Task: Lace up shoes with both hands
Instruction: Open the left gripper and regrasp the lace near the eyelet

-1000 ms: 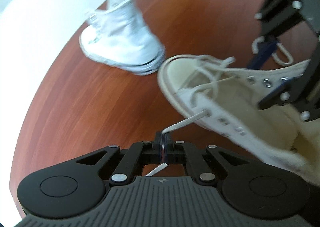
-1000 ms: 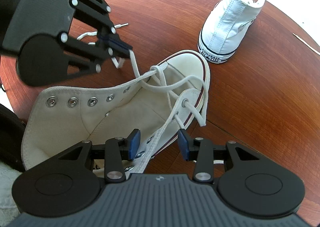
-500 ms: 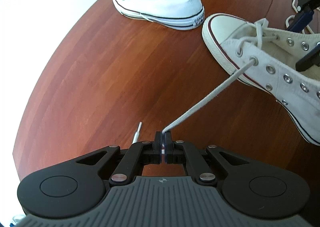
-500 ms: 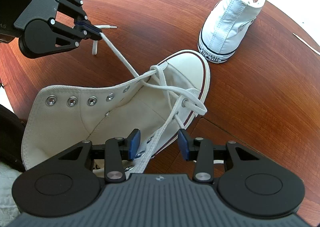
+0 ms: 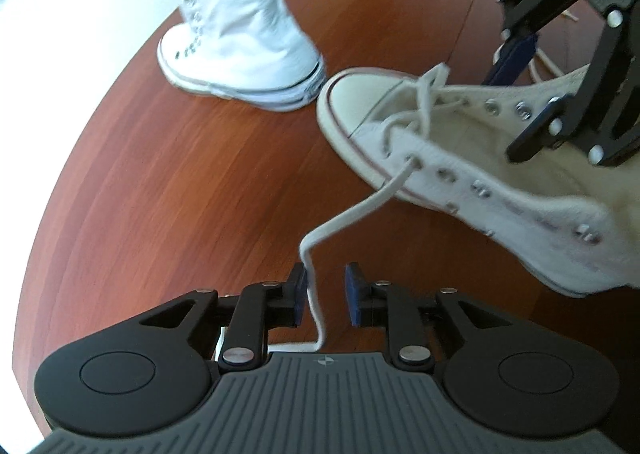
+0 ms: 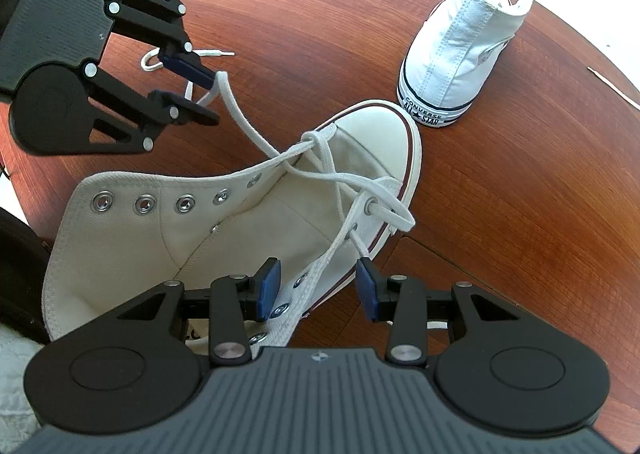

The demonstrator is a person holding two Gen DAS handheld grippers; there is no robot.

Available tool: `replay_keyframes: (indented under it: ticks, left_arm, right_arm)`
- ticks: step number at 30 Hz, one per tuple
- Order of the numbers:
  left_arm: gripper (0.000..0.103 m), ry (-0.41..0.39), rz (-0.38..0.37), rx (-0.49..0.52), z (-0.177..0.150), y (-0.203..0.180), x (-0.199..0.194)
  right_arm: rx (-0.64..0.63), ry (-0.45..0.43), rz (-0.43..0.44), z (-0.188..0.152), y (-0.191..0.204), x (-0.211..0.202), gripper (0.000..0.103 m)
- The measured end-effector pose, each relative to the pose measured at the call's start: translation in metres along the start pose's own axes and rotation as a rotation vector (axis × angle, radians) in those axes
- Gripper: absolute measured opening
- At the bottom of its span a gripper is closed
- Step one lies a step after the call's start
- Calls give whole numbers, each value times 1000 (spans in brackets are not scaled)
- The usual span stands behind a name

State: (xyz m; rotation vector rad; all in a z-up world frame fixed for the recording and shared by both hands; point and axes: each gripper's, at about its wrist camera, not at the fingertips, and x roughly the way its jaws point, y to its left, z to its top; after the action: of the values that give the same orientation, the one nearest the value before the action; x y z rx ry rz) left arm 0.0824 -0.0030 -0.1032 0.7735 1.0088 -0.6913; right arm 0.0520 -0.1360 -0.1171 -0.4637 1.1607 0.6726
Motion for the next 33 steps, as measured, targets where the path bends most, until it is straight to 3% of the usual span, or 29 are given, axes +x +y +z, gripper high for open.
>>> replay_keyframes:
  ticks: [8,15,22,33]
  left_arm:
    - [24,-44,-32,74,19,-14,-4]
    - [34,-39,-61,125,21,-24,-12]
    - [39,-15,-64,97,10,-19,-19]
    - [60,-43,-45,62,13,-9,-31]
  right_arm:
    - [13,-1,-2,1,2,2,42]
    - [32,-5,2,0,2,4,42]
    - [37,-5,3,-1,3,4,42]
    - [32,-8,-3,-1,4,5,43]
